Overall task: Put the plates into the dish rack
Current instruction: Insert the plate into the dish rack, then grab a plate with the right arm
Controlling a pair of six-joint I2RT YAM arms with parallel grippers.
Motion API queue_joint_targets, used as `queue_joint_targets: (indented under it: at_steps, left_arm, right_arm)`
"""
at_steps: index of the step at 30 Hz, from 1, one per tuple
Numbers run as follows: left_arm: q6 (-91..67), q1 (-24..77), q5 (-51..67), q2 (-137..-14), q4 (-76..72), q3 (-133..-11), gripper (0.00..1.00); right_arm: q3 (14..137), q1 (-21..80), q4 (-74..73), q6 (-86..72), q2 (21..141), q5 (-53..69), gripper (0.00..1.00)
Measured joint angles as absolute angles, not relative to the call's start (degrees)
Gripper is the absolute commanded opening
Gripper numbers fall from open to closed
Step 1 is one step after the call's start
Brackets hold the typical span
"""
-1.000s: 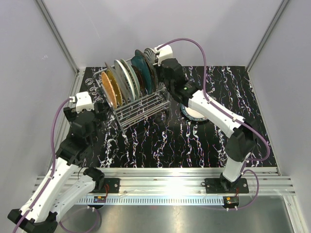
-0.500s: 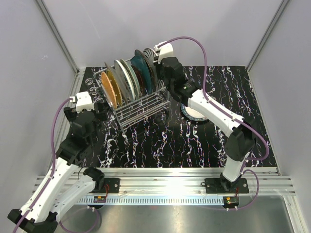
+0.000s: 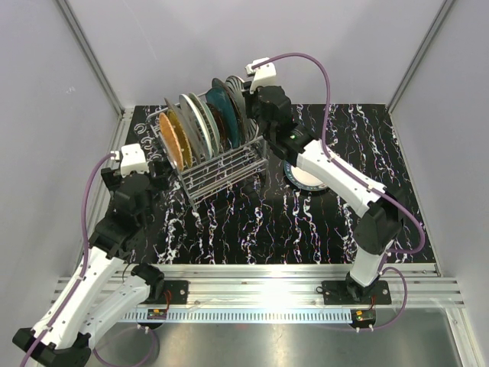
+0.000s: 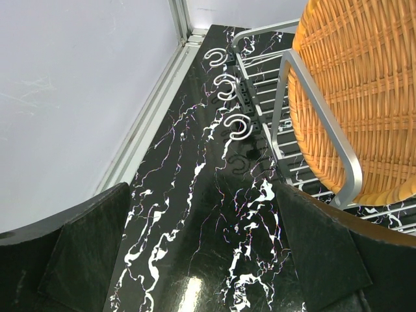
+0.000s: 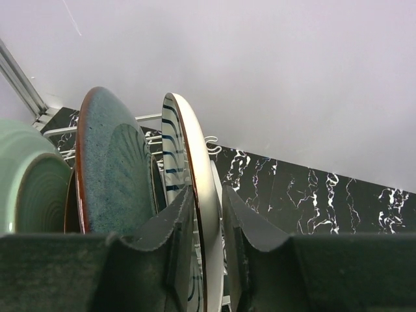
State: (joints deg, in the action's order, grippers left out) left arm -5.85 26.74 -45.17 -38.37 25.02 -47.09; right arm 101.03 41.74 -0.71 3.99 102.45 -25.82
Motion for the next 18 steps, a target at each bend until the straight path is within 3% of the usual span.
queue_joint_targets:
  at_steps: [8, 13, 18]
  left_arm:
    - [-5.85, 26.52, -44.95, -38.72, 24.67, -47.09, 0.99]
    - [-5.85, 26.17, -44.95, -38.74, 24.34, -47.07, 0.99]
    - [-5.85, 25.67, -44.95, -38.74, 24.29, -47.07, 0.99]
  right_arm:
    - [100.47, 41.74, -1.61, 3.03, 99.09, -24.95, 0.36]
    - [98.26, 41.74, -1.54, 2.22, 93.06, -24.8, 0.48]
    - [92.92, 41.63, -1.06, 1.13, 84.77, -25.67, 0.54]
